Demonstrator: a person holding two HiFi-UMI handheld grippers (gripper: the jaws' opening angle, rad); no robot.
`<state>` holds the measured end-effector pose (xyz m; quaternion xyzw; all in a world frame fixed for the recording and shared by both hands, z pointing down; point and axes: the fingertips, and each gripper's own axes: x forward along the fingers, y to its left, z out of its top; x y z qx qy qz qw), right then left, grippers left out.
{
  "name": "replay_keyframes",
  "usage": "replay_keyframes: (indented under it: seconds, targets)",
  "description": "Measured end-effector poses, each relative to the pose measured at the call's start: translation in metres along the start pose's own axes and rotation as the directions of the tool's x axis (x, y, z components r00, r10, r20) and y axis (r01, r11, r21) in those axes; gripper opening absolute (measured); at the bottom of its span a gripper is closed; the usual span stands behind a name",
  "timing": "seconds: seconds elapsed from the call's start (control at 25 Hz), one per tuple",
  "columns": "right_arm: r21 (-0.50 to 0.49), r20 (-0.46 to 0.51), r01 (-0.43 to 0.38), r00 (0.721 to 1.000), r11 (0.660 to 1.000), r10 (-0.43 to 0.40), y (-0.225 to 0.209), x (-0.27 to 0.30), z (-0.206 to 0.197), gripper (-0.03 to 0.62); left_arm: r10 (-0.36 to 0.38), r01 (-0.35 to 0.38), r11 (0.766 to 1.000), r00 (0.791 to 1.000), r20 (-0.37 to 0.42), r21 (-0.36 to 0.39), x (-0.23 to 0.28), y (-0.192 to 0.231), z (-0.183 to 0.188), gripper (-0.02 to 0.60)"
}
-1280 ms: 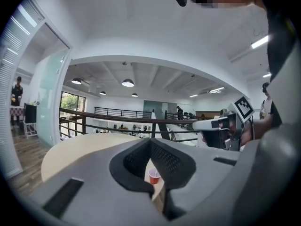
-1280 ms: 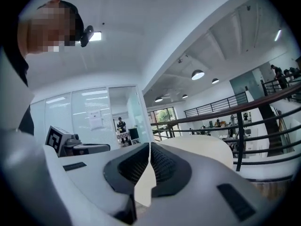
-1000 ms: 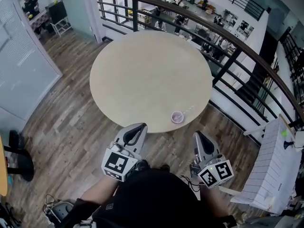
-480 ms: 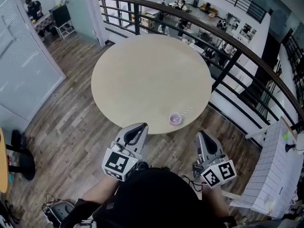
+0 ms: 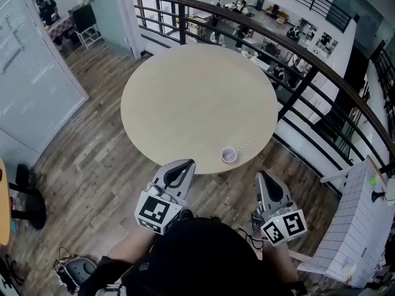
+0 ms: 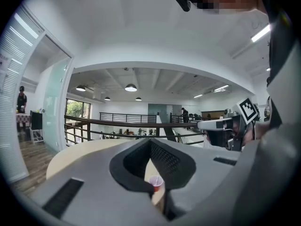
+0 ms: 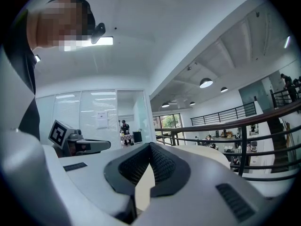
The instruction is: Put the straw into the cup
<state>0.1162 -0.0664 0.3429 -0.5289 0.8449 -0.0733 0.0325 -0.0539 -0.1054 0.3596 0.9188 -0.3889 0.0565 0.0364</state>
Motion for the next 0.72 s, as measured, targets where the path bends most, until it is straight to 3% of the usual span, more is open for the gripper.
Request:
replay_keyframes:
  seconds: [0.72]
  targets:
    - [0.008,-0.016,-0.008,1.000,1.000,0.008,-0.0019,0.0070,-0.0048,0.020,-0.008,0.008,1.000,1.000,-0.012,0.000,0.0060,0.0028,-0.0014,0.006]
